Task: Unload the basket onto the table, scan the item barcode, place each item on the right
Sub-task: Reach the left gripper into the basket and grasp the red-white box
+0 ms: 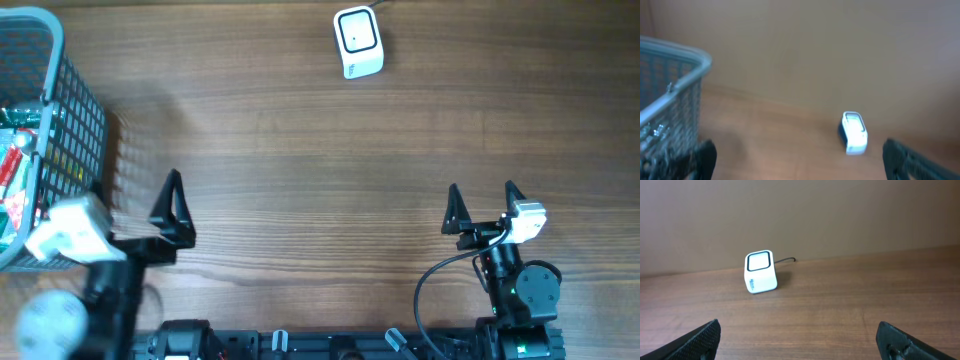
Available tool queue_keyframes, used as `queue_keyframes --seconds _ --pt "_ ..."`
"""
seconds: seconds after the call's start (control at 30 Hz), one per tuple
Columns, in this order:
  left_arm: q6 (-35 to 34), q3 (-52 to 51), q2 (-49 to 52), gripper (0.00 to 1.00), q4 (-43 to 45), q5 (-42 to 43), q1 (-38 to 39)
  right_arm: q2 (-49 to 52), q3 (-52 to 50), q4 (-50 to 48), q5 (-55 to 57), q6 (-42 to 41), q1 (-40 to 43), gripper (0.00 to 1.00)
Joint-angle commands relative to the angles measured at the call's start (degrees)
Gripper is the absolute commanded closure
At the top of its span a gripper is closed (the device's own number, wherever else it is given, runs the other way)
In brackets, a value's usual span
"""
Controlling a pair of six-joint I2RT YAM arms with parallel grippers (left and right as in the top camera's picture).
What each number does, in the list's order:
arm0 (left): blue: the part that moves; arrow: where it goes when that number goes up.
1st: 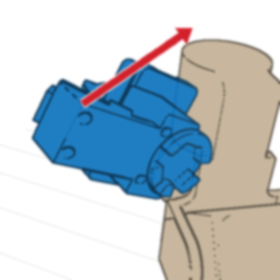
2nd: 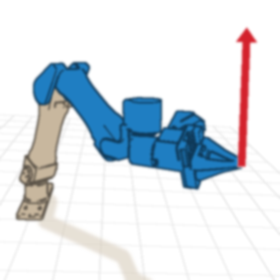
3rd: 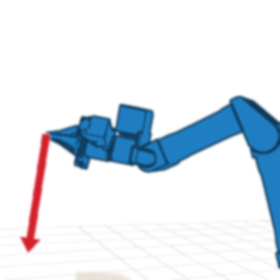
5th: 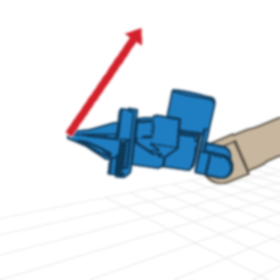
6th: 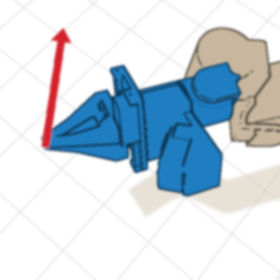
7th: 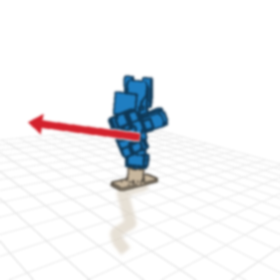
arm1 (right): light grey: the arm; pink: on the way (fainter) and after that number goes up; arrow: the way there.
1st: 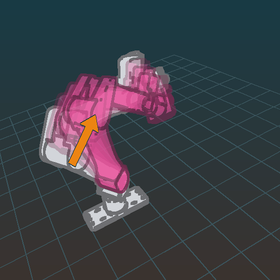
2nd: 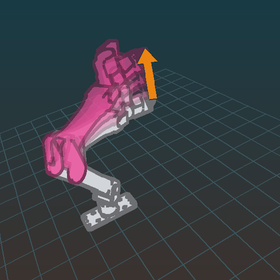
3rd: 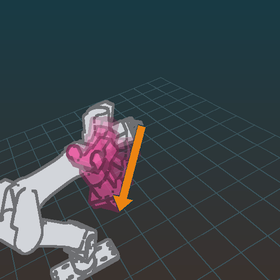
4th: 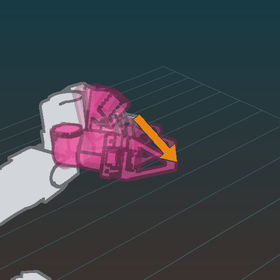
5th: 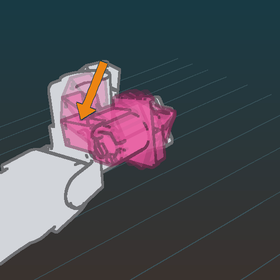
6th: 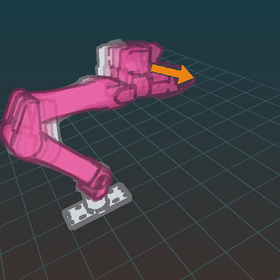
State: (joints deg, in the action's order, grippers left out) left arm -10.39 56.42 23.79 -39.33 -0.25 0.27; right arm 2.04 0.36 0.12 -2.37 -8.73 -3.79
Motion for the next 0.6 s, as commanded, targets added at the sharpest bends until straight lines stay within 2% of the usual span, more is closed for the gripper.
queue_keyframes --seconds 0.0,0.03,0.1,0.23,0.27,0.3,0.33,0.4,0.43,0.57 --pt "-0.33 21.55 16.13 0.00 -12.94 1.44 0.22 0.00 -0.04 -0.22 -0.31 -0.35 0.33 0.00" --pt "-0.35 29.62 22.45 0.00 -19.65 3.98 0.22 0.00 -0.04 -0.22 -0.33 -0.35 0.33 0.00" --pt "-0.35 36.98 28.59 0.00 -25.27 8.46 0.22 0.00 -0.04 -0.22 -0.33 -0.35 0.33 0.00" --pt "-0.31 39.06 34.14 0.00 -21.35 8.26 0.22 0.00 -0.04 -0.22 -0.33 -0.35 0.33 0.00" --pt "0.98 39.06 35.04 0.09 -19.98 6.54 0.20 0.00 -0.04 -0.22 -0.31 -0.33 0.33 0.00" --pt "-0.76 39.06 35.95 0.20 -19.47 -0.26 0.20 0.00 -0.04 -0.22 -0.31 -0.35 0.33 0.00" --pt "-3.23 39.06 36.89 0.22 -20.20 -11.89 0.20 0.00 -0.04 -0.22 -0.31 -0.35 0.33 0.00" --pt "-3.34 39.28 38.07 0.11 -21.59 -25.16 -0.92 0.00 -0.04 -0.22 -0.31 -0.35 0.33 0.00" --pt "-3.37 39.34 38.40 0.11 -21.99 -28.33 -3.08 0.00 -0.04 -0.22 -0.33 -0.35 0.33 0.00" --pt "-3.37 39.32 42.56 0.10 -23.52 -27.82 -17.25 0.00 -0.04 -0.22 -0.31 -0.35 0.33 0.00"
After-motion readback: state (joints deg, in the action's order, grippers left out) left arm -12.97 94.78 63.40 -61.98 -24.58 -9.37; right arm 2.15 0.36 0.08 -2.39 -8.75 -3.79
